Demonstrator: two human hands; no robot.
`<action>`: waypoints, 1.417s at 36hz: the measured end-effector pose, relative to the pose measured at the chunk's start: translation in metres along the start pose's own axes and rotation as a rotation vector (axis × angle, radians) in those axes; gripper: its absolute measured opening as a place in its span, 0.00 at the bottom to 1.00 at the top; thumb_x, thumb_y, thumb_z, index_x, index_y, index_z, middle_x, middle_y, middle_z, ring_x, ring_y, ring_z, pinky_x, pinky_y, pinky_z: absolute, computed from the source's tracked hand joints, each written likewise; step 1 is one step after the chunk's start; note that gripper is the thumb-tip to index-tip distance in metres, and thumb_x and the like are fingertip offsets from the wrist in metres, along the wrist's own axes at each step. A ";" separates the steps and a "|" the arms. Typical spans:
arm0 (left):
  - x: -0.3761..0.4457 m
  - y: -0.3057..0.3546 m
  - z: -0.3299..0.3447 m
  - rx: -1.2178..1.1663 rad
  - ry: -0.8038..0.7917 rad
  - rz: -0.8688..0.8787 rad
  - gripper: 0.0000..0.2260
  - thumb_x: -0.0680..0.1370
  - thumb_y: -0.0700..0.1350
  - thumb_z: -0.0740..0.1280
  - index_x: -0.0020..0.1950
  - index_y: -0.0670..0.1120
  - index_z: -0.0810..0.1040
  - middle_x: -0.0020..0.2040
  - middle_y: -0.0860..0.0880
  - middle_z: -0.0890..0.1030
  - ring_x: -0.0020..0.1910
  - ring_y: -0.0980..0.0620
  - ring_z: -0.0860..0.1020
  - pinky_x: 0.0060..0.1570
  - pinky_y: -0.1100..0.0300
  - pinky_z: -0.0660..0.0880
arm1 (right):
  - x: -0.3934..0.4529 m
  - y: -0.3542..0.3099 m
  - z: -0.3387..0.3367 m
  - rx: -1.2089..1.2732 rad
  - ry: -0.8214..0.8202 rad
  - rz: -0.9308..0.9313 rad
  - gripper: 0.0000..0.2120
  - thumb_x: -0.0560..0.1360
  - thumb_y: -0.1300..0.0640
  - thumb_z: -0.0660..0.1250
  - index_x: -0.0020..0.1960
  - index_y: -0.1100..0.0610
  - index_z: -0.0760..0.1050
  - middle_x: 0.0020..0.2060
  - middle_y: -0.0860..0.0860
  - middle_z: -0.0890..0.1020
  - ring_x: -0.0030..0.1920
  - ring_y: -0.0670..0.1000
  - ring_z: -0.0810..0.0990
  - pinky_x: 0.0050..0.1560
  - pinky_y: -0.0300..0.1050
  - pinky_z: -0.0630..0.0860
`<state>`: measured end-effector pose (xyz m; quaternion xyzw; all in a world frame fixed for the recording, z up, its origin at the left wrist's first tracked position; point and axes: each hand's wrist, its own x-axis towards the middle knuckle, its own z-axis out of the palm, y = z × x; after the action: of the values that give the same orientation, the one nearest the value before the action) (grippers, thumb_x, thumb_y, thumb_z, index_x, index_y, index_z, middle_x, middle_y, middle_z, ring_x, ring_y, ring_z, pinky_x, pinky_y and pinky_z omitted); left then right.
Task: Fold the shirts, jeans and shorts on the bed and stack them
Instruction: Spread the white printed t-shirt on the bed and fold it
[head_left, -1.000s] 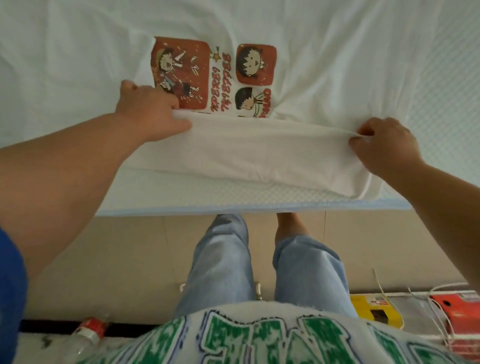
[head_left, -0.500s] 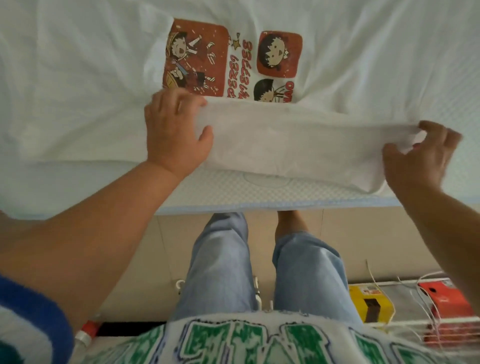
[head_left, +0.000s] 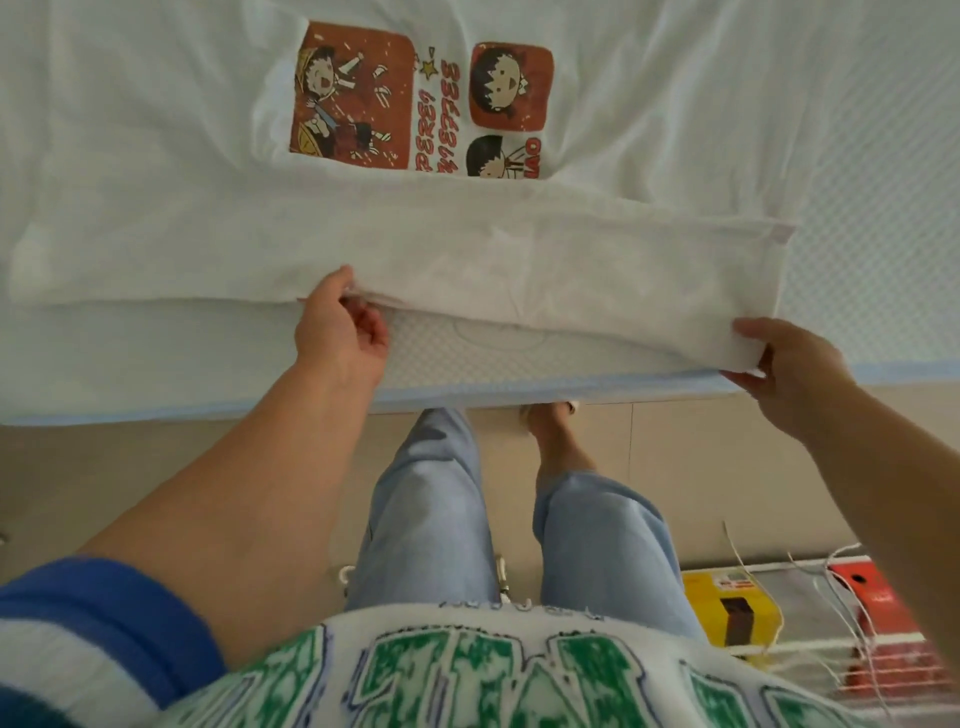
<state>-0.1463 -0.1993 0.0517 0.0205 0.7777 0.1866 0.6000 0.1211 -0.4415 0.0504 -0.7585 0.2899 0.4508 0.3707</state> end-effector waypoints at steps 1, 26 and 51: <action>-0.001 -0.002 -0.001 -0.012 0.001 -0.010 0.11 0.74 0.47 0.69 0.35 0.47 0.71 0.24 0.52 0.69 0.24 0.57 0.67 0.25 0.67 0.66 | 0.001 0.001 -0.005 0.045 -0.047 0.000 0.04 0.72 0.65 0.67 0.43 0.57 0.76 0.47 0.51 0.81 0.47 0.50 0.80 0.43 0.45 0.81; -0.034 -0.023 -0.007 1.215 0.073 0.857 0.17 0.75 0.56 0.62 0.33 0.44 0.69 0.32 0.46 0.75 0.32 0.48 0.71 0.32 0.56 0.66 | 0.017 -0.032 -0.018 -0.573 0.193 -0.447 0.22 0.73 0.40 0.60 0.57 0.56 0.75 0.48 0.51 0.79 0.46 0.53 0.77 0.46 0.47 0.71; 0.001 -0.012 0.120 1.688 -0.334 1.344 0.25 0.75 0.51 0.67 0.71 0.49 0.69 0.75 0.43 0.61 0.74 0.44 0.58 0.72 0.49 0.56 | 0.027 -0.001 -0.045 -0.623 -0.028 -0.303 0.07 0.71 0.57 0.71 0.40 0.52 0.73 0.31 0.48 0.77 0.30 0.47 0.74 0.31 0.39 0.67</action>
<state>-0.0318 -0.1783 0.0218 0.8712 0.3938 -0.1226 0.2663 0.1543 -0.4809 0.0411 -0.8634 0.0175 0.4679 0.1880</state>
